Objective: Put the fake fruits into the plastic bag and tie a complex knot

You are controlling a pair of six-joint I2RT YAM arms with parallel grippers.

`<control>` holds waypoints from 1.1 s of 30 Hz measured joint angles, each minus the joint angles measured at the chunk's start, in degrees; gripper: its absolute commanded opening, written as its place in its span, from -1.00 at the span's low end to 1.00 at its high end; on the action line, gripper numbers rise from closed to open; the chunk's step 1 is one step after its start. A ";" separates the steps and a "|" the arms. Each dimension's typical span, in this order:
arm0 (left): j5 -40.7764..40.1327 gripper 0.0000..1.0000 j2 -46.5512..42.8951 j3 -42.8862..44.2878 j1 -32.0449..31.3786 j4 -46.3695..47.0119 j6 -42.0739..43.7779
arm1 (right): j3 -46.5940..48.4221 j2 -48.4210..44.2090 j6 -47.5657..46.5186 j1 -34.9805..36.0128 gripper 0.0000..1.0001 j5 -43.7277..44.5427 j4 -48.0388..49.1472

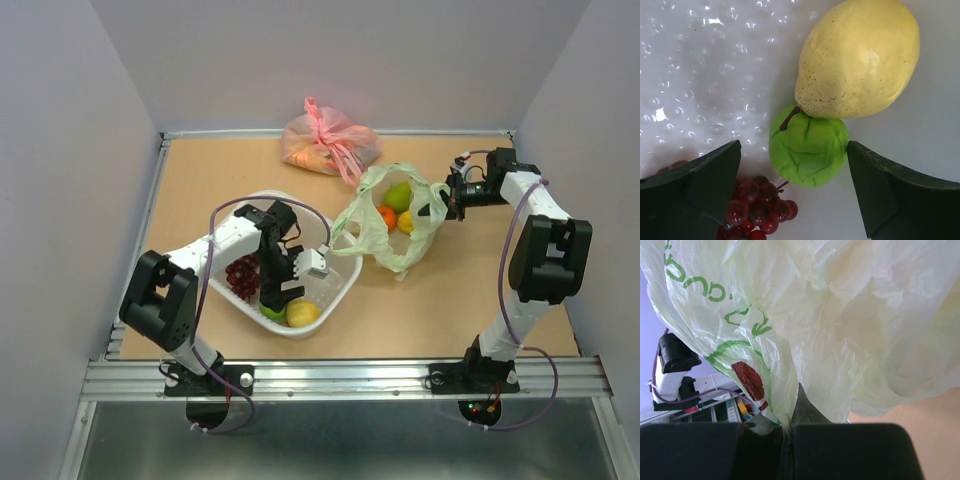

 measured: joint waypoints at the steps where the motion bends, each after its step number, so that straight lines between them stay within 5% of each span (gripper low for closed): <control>1: -0.22 0.93 0.11 -0.44 0.00 0.35 0.02 | 0.00 0.00 0.00 0.00 -0.99 0.09 0.02; 8: -3.61 0.56 0.48 -3.28 -0.22 5.22 -0.44 | 0.02 0.00 0.00 0.00 -0.99 0.20 0.02; 16: -3.63 -0.27 1.44 0.48 0.11 7.50 -1.31 | 0.07 0.00 0.02 0.00 -0.99 0.20 0.00; 23: 0.50 -0.28 1.68 15.50 1.40 1.49 -0.48 | 0.07 0.00 0.00 0.00 -0.99 0.20 0.00; 33: 12.59 -0.27 9.42 53.24 -2.49 1.11 -8.04 | 0.07 0.00 0.04 0.00 -0.99 0.13 0.00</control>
